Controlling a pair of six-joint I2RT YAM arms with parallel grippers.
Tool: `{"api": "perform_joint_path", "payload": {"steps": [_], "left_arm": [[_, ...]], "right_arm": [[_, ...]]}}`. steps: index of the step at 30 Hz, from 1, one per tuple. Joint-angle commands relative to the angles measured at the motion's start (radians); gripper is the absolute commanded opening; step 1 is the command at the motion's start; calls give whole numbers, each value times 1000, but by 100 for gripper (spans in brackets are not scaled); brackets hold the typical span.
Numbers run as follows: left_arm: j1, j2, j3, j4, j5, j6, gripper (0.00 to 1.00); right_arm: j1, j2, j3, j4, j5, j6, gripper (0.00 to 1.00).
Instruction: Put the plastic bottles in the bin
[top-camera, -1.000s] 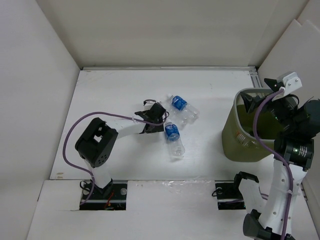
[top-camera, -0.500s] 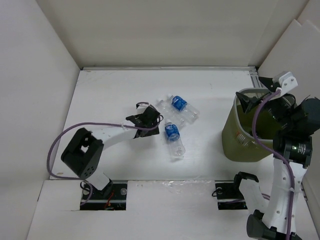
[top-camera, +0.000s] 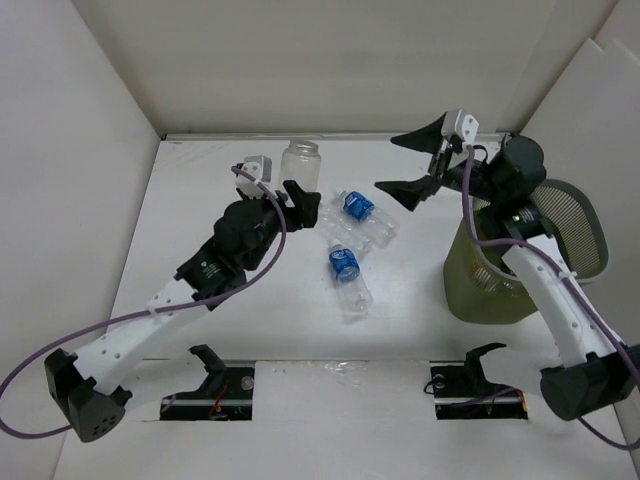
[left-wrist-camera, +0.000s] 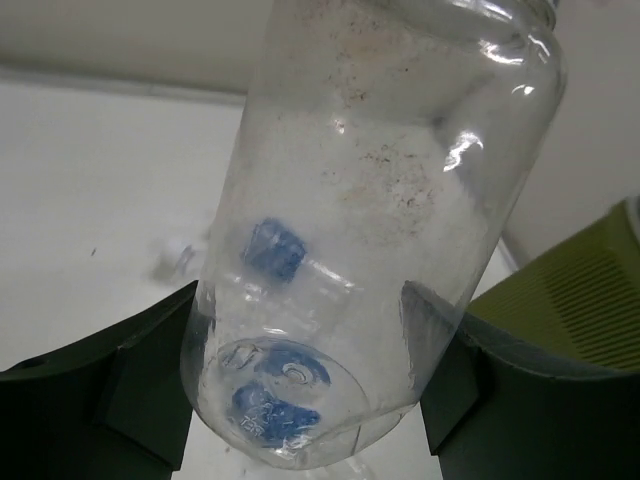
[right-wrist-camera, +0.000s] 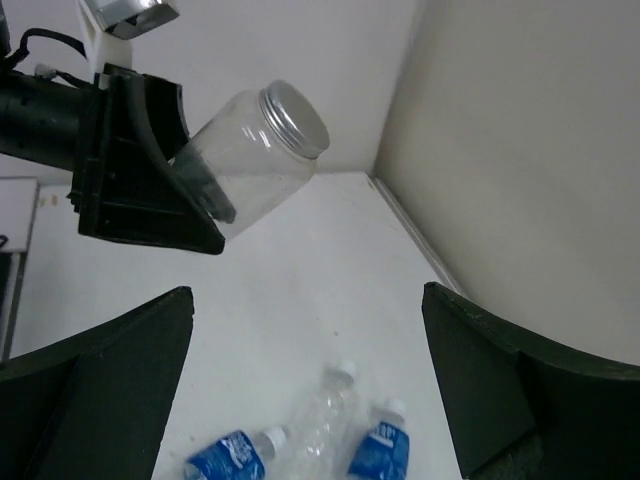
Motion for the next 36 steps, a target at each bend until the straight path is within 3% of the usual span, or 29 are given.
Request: {"api": "perform_joint_path", "payload": {"steps": [1,8,11,16,22,23,26,27,28,29,31,32,33,36], "left_arm": [[-19,-39,-1,252,95,191,0],[-19,-16,74,303,359,325,0],[-19,-16,74,338,450,339,0],[-122,-25,53,393,462,401,0],[-131,0,76,384,451,412,0],[-131,0,76,384,451,412,0],[-131,0,76,384,441,422,0],[-131,0,76,384,425,422,0],[-131,0,76,384,413,422,0],[-131,0,76,384,398,412,4],[-131,0,76,384,355,400,33],[-131,0,76,384,336,400,74],[-131,-9,76,384,309,373,100],[-131,-9,76,384,255,359,100]], "right_arm": [[46,47,8,443,-78,245,99],[138,186,60,840,-105,463,99],[180,223,83,841,-83,464,99],[217,283,94,822,-83,464,99],[277,318,94,907,-94,520,98],[277,329,94,928,-94,529,95],[287,338,94,948,-94,557,66],[287,347,94,973,-94,557,39],[287,348,94,973,-94,569,27],[287,348,94,973,-94,569,17],[278,348,94,959,-94,569,0],[278,348,94,947,-105,569,0],[266,334,94,947,-105,569,0],[231,294,105,850,-105,524,0]]}}
